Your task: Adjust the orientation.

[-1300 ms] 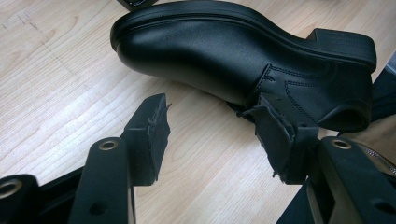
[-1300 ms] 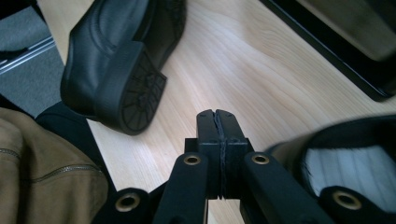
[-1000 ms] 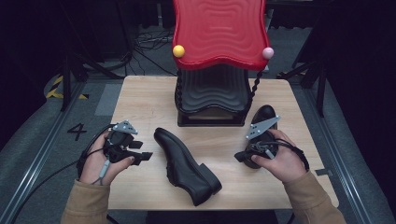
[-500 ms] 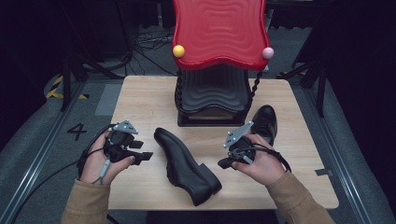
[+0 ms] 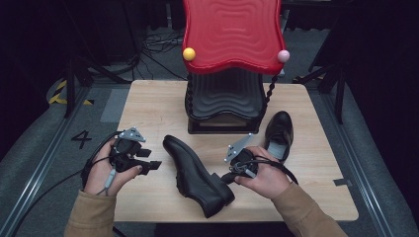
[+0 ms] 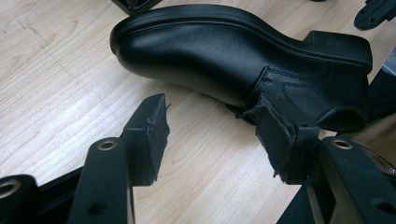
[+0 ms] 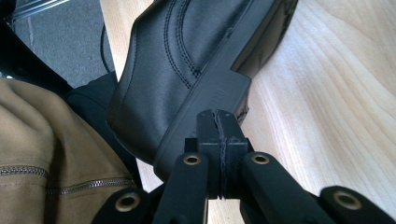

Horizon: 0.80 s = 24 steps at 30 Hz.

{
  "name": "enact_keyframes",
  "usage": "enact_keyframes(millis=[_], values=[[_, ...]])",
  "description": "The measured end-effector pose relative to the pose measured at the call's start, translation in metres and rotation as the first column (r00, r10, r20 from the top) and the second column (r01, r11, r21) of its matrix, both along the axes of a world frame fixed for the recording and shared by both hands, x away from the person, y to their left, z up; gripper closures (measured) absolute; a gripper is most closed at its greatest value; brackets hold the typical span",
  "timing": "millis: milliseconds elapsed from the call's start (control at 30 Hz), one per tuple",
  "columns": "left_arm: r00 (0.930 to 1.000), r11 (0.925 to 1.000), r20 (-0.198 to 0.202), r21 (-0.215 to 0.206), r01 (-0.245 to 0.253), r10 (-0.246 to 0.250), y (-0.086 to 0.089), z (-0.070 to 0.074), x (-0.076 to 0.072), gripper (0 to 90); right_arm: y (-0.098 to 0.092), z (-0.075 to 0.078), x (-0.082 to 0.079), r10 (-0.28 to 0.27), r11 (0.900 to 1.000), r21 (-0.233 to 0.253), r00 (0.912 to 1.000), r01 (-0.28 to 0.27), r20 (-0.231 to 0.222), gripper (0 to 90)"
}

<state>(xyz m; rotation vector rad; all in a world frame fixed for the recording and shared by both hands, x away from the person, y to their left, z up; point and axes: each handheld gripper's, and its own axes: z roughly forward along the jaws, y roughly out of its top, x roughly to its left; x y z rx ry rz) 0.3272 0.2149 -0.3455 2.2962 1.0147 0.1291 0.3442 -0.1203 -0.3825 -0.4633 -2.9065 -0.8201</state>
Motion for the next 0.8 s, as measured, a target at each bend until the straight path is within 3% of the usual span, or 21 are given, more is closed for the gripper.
enact_keyframes(millis=[567,800], values=[[1.0000,1.0000,-0.003,-0.001,-0.002,0.002,-0.0005,-0.0008,0.0004,44.2,0.0097,-0.0058,-0.0011,0.032,0.999,-0.019,0.9995,-0.032,-0.002,90.0],[1.0000,1.0000,0.000,-0.003,-0.002,0.002,0.0003,-0.0001,-0.0002,44.2,0.0073,-0.0050,0.0005,0.003,0.999,-0.033,1.0000,-0.003,0.002,90.0]])
